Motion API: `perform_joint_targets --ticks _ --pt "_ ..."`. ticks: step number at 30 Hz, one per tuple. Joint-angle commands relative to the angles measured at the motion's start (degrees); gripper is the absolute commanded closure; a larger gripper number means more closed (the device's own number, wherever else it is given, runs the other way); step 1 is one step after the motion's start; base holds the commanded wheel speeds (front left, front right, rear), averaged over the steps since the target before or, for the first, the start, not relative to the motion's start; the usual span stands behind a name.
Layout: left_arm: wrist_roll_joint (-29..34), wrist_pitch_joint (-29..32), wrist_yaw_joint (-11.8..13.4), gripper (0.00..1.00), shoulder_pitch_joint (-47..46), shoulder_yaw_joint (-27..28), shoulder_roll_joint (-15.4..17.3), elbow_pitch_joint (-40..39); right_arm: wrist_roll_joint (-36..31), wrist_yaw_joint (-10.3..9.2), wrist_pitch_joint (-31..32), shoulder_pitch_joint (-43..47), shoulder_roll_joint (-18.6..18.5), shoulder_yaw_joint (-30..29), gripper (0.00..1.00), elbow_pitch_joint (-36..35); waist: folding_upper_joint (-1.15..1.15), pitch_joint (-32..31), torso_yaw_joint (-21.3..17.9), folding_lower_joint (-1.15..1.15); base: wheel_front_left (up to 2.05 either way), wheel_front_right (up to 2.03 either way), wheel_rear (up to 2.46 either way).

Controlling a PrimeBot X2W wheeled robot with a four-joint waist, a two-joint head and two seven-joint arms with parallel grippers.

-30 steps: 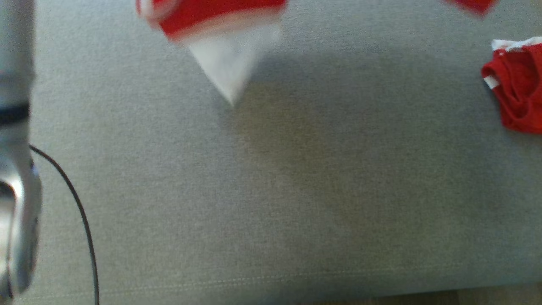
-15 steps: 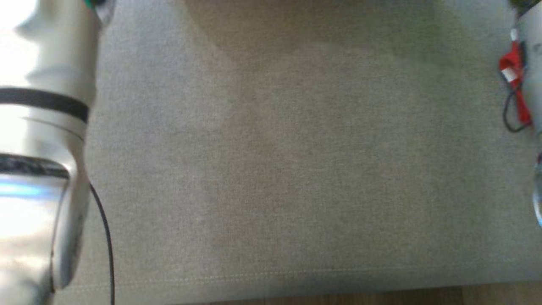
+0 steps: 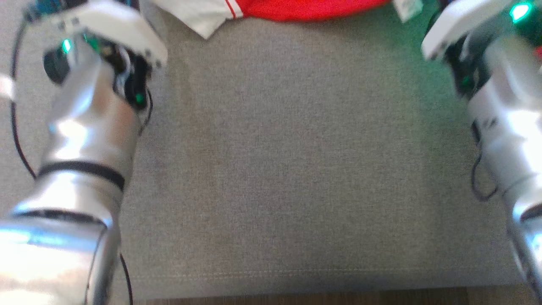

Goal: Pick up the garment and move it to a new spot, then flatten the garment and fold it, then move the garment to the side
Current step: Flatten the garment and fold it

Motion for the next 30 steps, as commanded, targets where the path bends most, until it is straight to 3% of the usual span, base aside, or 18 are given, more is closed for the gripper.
perform_joint_targets --ticks 1,6,11,17,23,30 --pt "-0.1 -0.7 -0.4 1.0 1.5 1.1 2.3 -2.2 1.5 0.19 -1.3 2.7 0.4 1.8 1.0 -2.8 0.0 -2.2 -0.4 -0.01 0.0 0.0 0.0" --pt "-1.3 -0.9 -1.3 1.0 14.8 6.1 3.1 -15.1 8.1 0.19 -4.1 15.3 -1.4 7.2 1.0 -11.0 0.0 -6.9 -0.8 -0.01 0.0 0.0 0.0" --pt "0.1 -0.9 -1.6 1.0 31.8 11.0 3.1 -30.4 12.5 0.19 -6.1 26.7 -5.3 8.2 1.0 -18.2 0.0 -11.5 -1.4 -0.01 0.0 0.0 0.0" --pt "3.2 -0.7 -1.2 1.0 50.5 11.1 4.5 -45.6 13.9 0.19 -3.7 36.5 -8.9 8.6 1.0 -27.2 0.0 -15.7 -2.5 -0.01 0.0 0.0 0.0" --pt "5.9 4.9 3.2 1.0 69.1 8.2 4.6 -65.3 11.2 0.19 0.8 49.5 -12.9 2.4 1.0 -36.6 0.0 -19.6 -1.0 -0.01 0.0 0.0 0.0" --pt "5.4 10.7 7.9 1.0 81.6 7.0 3.5 -79.5 5.3 0.19 6.3 63.2 -11.6 -7.4 1.0 -46.0 0.0 -22.8 -0.1 -0.01 0.0 0.0 0.0"
